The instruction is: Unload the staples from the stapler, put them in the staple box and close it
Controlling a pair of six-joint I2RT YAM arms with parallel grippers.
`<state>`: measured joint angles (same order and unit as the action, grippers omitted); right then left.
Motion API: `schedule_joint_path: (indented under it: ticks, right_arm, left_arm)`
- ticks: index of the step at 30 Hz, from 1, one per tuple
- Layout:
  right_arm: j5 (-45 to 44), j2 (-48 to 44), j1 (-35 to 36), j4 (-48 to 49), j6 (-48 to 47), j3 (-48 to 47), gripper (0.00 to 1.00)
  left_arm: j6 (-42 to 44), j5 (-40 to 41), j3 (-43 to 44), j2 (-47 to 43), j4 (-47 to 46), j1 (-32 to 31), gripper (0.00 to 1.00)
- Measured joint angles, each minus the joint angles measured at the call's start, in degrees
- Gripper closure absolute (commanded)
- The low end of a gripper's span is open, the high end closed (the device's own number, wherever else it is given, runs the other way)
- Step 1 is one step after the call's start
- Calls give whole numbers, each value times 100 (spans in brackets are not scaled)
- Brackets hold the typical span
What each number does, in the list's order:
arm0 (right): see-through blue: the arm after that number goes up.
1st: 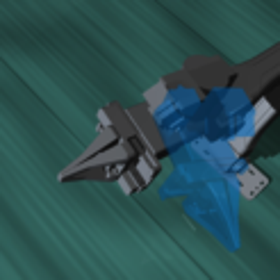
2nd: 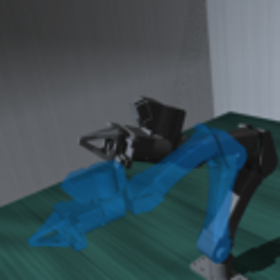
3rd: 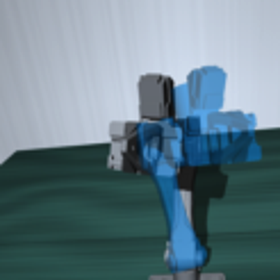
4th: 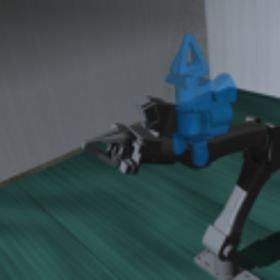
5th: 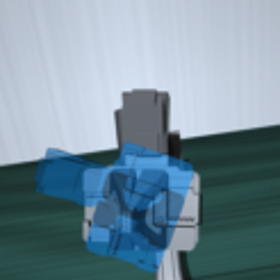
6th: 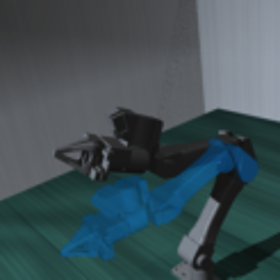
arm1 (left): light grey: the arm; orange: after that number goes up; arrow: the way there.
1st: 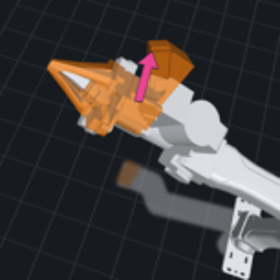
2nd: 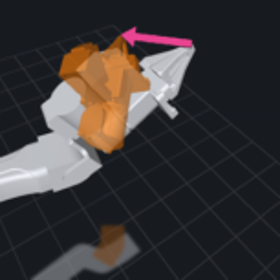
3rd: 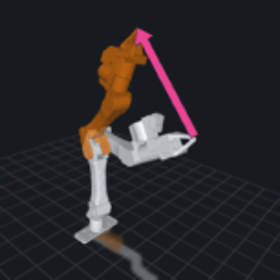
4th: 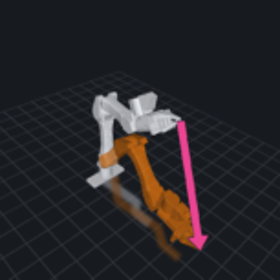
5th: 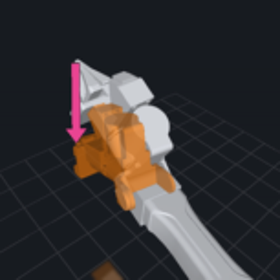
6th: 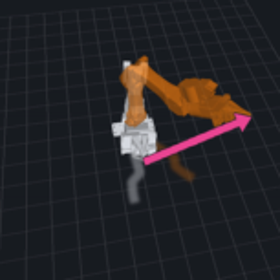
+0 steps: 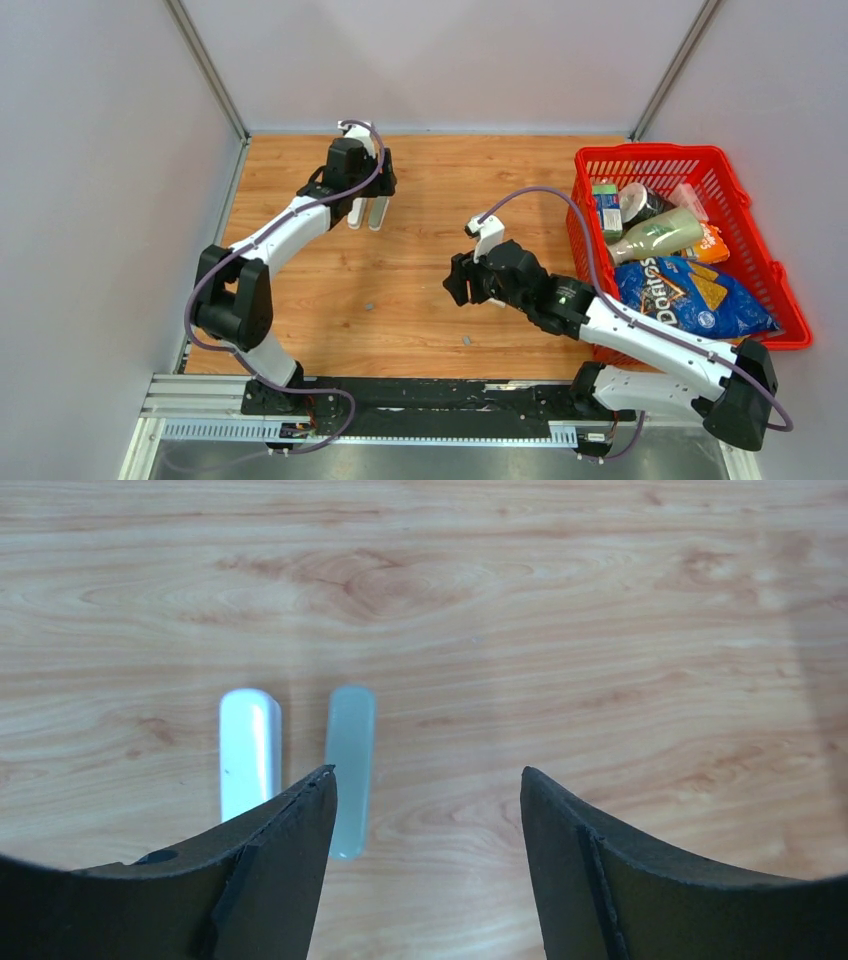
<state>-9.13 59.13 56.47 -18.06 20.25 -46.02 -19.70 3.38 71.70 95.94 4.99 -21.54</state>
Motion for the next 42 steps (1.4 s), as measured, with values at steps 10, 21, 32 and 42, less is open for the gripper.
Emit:
schedule_joint_path:
  ticks: [10, 21, 32, 42]
  right_arm:
    - [-1027, 750, -372, -1174, 903, -424, 37]
    - [-1685, 1725, -1320, -1593, 2308, -442, 38]
    - [-2673, 2474, -1655, -2100, 3742, -461, 46]
    - [-2933, 2483, -1755, -2356, 4365, -457, 52]
  left_arm:
    - [-37, -715, -953, -1314, 308, -535, 26]
    - [-142, -1443, -2190, -2299, 455, -903, 26]
    - [-286, -1928, -3073, -3064, 577, -1471, 27]
    - [-315, -2306, -3167, -3296, 503, -1550, 27]
